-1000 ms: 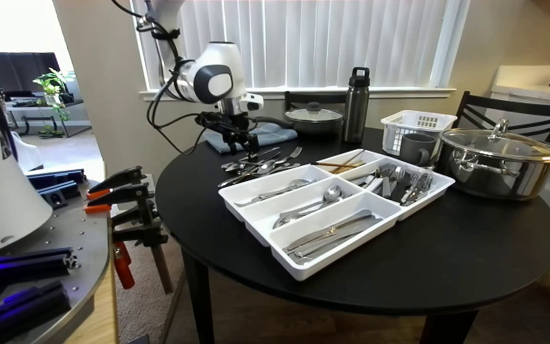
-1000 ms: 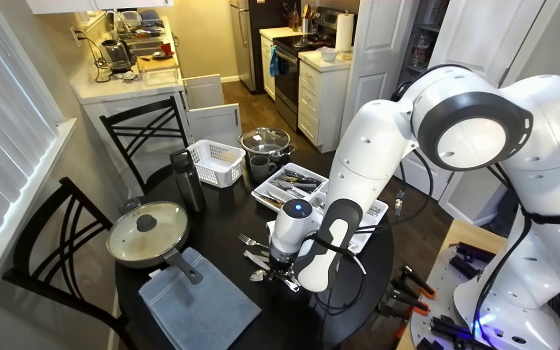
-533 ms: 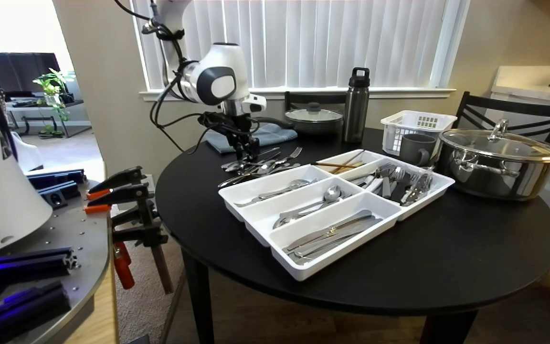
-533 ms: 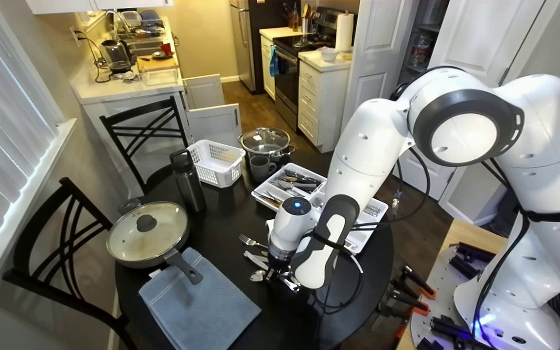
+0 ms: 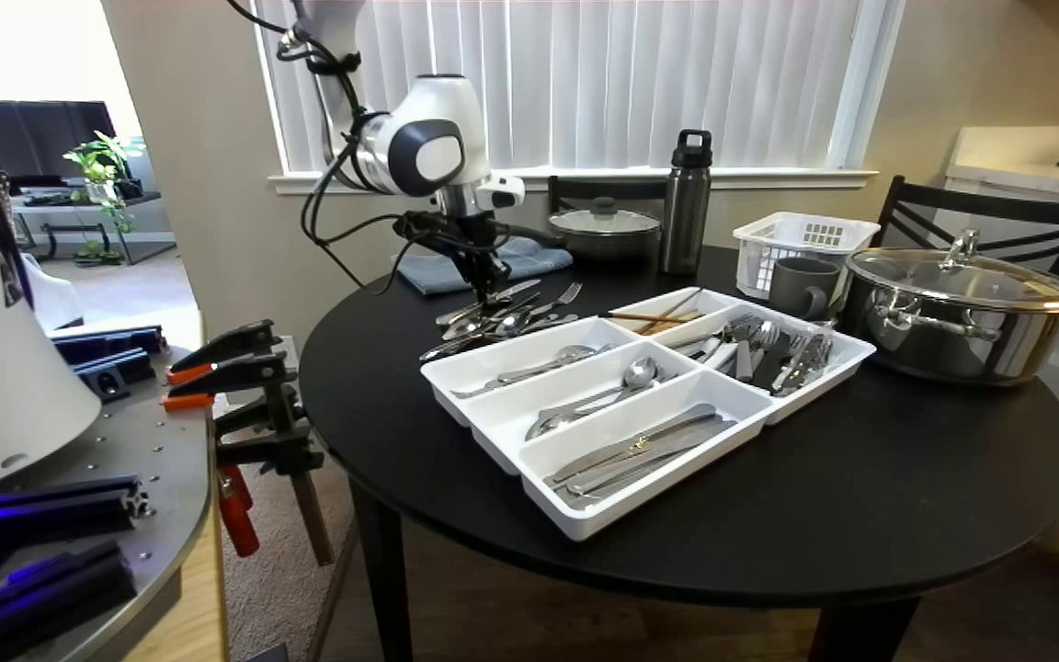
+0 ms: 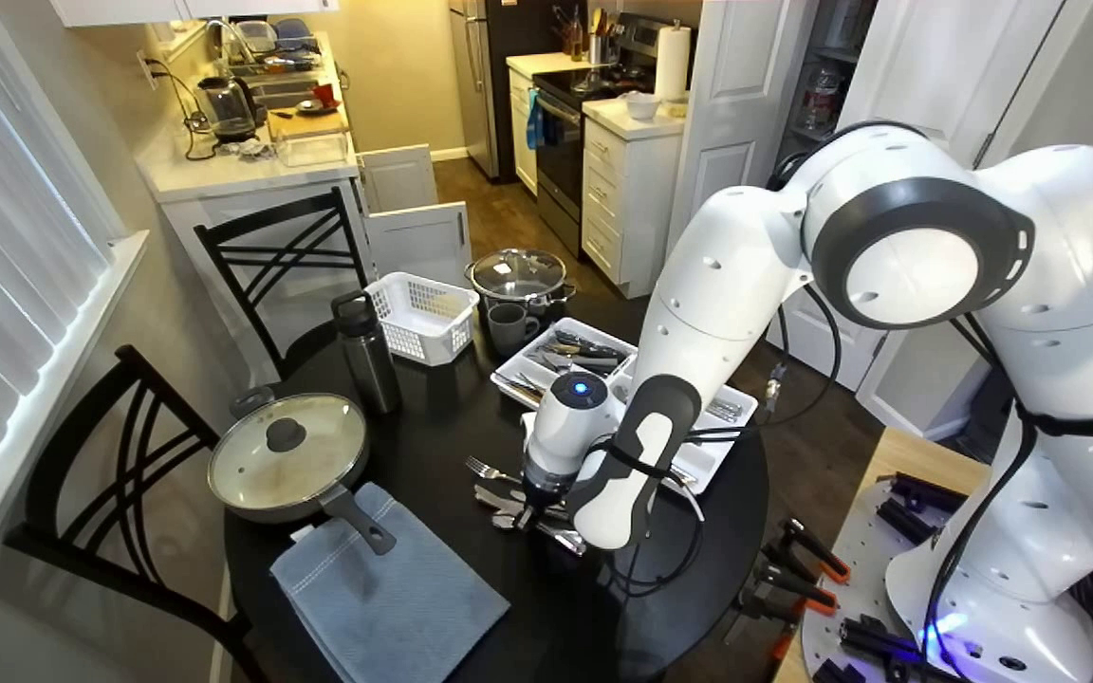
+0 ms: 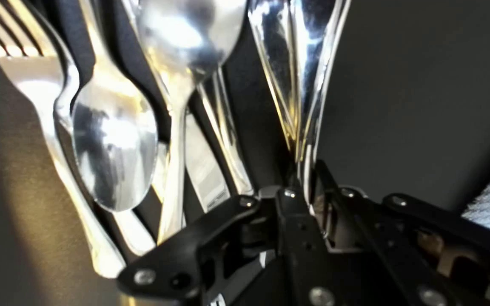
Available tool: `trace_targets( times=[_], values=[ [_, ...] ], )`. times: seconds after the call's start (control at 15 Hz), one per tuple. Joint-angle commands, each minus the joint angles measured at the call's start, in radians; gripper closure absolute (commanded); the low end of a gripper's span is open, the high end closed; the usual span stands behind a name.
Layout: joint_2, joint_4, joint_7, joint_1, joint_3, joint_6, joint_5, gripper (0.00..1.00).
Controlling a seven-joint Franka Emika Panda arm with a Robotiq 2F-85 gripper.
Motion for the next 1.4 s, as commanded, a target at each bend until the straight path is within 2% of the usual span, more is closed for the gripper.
trace_targets(
  times=[0.0, 0.4, 0.6, 0.8, 0.93, 1.07, 1.27, 1.33],
  values=[
    [-0.087, -0.054, 0.05, 0.07, -0.079, 0.004, 0.005, 0.97],
    [-0.212, -0.102, 0.05, 0.102, -0.137, -0.01, -0.013, 0.97],
    [-0.283, -0.154, 0.016, 0.067, -0.132, -0.023, -0.034, 0.97],
    [-0.378, -0.237, -0.021, 0.099, -0.25, -0.069, -0.122, 0.97],
    [-0.44, -0.28, -0.037, 0.127, -0.378, -0.122, -0.251, 0.97],
    [-0.486, -0.304, -0.092, 0.111, -0.465, -0.165, -0.357, 0.97],
    [-0.521, -0.338, -0.214, 0.013, -0.495, -0.173, -0.401, 0.97],
    [-0.527, -0.347, -0.219, -0.115, -0.411, -0.169, -0.447, 0.97]
  ],
)
